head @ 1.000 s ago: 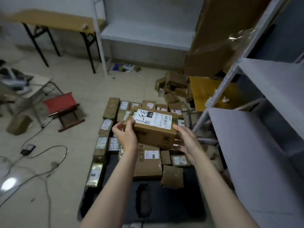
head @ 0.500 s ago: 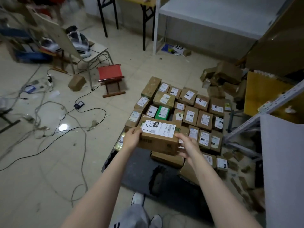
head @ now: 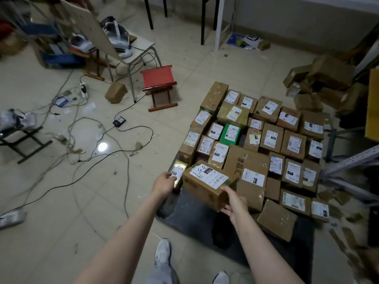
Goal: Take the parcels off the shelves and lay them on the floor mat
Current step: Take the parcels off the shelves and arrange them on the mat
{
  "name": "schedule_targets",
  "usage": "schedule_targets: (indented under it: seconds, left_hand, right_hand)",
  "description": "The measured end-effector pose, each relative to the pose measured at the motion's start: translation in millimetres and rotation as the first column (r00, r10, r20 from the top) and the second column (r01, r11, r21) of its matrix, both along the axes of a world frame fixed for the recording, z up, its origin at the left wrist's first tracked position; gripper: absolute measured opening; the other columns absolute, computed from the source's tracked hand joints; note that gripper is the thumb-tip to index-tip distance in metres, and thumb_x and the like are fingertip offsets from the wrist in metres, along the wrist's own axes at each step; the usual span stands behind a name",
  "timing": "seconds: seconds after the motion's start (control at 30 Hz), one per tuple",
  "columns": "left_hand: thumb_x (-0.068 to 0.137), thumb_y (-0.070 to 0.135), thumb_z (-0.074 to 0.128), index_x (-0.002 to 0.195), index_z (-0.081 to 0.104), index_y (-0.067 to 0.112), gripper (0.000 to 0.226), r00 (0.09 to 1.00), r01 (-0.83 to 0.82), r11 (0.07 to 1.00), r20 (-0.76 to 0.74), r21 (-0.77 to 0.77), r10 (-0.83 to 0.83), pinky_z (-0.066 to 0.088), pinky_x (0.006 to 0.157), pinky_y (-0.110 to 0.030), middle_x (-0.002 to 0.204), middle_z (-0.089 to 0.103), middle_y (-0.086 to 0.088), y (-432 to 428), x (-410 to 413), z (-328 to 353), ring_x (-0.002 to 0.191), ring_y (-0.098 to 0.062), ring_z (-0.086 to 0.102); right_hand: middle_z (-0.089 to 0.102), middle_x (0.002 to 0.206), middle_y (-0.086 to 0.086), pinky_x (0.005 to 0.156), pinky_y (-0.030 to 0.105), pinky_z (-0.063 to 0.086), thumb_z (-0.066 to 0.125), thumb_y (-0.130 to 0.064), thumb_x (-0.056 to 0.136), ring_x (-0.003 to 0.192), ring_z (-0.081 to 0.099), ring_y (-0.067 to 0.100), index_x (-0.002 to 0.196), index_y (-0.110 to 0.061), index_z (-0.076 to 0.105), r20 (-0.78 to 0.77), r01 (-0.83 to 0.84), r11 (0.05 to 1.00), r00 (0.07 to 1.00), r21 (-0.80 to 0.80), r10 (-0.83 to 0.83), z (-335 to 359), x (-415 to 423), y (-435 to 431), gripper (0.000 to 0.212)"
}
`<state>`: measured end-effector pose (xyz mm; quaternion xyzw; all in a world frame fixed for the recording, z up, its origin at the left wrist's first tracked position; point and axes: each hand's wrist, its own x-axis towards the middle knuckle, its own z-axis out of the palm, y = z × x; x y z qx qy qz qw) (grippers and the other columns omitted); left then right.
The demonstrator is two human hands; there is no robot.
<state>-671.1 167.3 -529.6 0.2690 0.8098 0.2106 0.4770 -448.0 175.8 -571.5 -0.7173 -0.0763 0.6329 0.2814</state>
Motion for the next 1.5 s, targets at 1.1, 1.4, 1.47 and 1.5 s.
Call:
schedule_targets:
  seconds: [1.1,1.4,1.47,1.5]
  left_hand:
    - [0.095,0.011,0.048,0.094,0.053,0.006,0.007,0.974,0.201,0.978,0.114,-0.060,-0.193,0.046,0.077,-0.037,0.097,0.052,-0.015,166,-71,-310,0.088,-0.027,0.051]
    - [0.094,0.013,0.049,0.092,0.055,0.006,0.010,0.953,0.289,0.956,0.117,-0.058,-0.281,0.049,0.093,-0.048,0.095,0.056,-0.016,181,-72,-322,0.097,-0.033,0.057]
    - [0.094,0.013,0.049,0.090,0.055,0.006,0.009,0.951,0.287,0.957,0.130,-0.045,-0.279,0.049,0.091,-0.044,0.095,0.056,-0.014,184,-74,-322,0.095,-0.031,0.055]
    - [0.094,0.013,0.049,0.091,0.055,0.006,0.010,0.952,0.284,0.958,0.135,-0.044,-0.276,0.049,0.092,-0.044,0.096,0.056,-0.013,185,-74,-323,0.096,-0.031,0.055]
  right_hand:
    - [0.057,0.132,0.014,0.101,0.052,0.050,0.083,0.005,0.066,0.122,0.056,0.035,0.145,-0.019,0.032,-0.180,0.574,0.808,0.788,-0.134,-0.589,-375,-162,81,0.097]
    - [0.054,0.131,0.015,0.094,0.041,0.052,0.078,0.012,0.069,0.124,0.052,0.035,0.142,-0.020,0.032,-0.169,0.627,0.772,0.754,-0.103,-0.635,-405,-171,90,0.092]
    - [0.054,0.130,0.018,0.091,0.039,0.052,0.077,0.013,0.071,0.122,0.054,0.034,0.137,-0.023,0.032,-0.173,0.641,0.760,0.741,-0.105,-0.649,-407,-172,85,0.087]
    - [0.054,0.129,0.019,0.090,0.039,0.052,0.077,0.013,0.071,0.119,0.055,0.034,0.134,-0.024,0.033,-0.177,0.647,0.755,0.735,-0.106,-0.655,-408,-172,84,0.085]
